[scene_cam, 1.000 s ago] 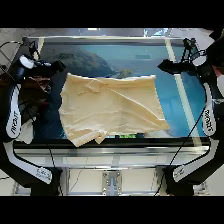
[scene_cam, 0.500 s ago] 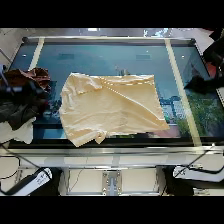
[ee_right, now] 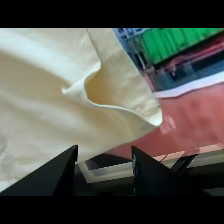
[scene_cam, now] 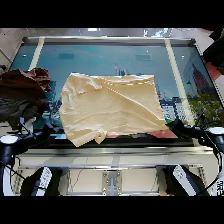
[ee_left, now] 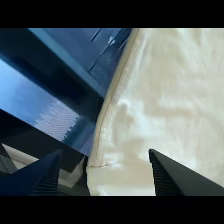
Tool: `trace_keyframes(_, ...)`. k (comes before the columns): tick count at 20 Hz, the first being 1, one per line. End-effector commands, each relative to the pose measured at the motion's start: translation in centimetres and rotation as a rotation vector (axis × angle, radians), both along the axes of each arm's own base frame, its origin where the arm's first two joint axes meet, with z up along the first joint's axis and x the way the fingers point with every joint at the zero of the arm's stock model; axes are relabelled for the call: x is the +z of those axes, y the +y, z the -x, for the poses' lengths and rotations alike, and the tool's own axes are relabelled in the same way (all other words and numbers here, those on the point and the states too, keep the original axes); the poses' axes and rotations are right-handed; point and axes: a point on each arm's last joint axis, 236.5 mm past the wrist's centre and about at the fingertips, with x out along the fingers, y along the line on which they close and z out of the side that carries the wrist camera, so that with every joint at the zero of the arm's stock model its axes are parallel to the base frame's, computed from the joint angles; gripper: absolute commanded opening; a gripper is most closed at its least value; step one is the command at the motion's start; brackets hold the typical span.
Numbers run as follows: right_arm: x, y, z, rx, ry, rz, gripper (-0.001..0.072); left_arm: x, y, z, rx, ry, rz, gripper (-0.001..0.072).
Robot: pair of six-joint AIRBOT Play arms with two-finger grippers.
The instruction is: Fold the shirts.
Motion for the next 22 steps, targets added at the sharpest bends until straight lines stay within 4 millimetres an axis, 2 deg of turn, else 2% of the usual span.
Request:
trace_keyframes(1,-0.7,0.9,0.7,-0.028,-0.004,-0.033,0.0392,-1.4,-1.8,1.4,-0.016,0.05,0.08,0.0571)
trace_keyframes(2,-0.7,0.7,0.5,-0.037,-0.009,-0.03,0.0392,-1.4,-2.3,1.3,-0.036,0.044,0.097,0.0568)
trace_keyframes(5,-0.5,0.8,0.4,-0.042,-0.011,-0.04,0.0392,-2.2,-4.1,1.2,-0.094,0.06,0.147,0.0487)
trace_keyframes(10,0.0,1.1,-0.2,-0.063,-0.033,-0.069,0.0391,-3.6,-6.3,0.3,-0.128,0.079,0.164,0.0485)
trace_keyframes(11,0.2,1.1,-0.3,-0.069,-0.038,-0.075,0.039,-3.9,-6.6,0.1,-0.127,0.079,0.158,0.0449)
trace_keyframes(14,-0.1,1.0,-0.1,-0.071,-0.025,-0.069,0.0386,-3.3,-6.8,-1.8,-0.077,0.02,0.171,0.0053)
trace_keyframes(15,-0.6,0.9,0.2,-0.084,0.008,-0.079,0.0387,-2.9,-7.0,-2.2,-0.085,-0.008,0.175,0.0015)
trace_keyframes(22,-4.7,1.5,0.7,-0.148,0.158,-0.2,0.039,-2.7,-7.1,-2.5,-0.081,-0.019,0.183,0.0014)
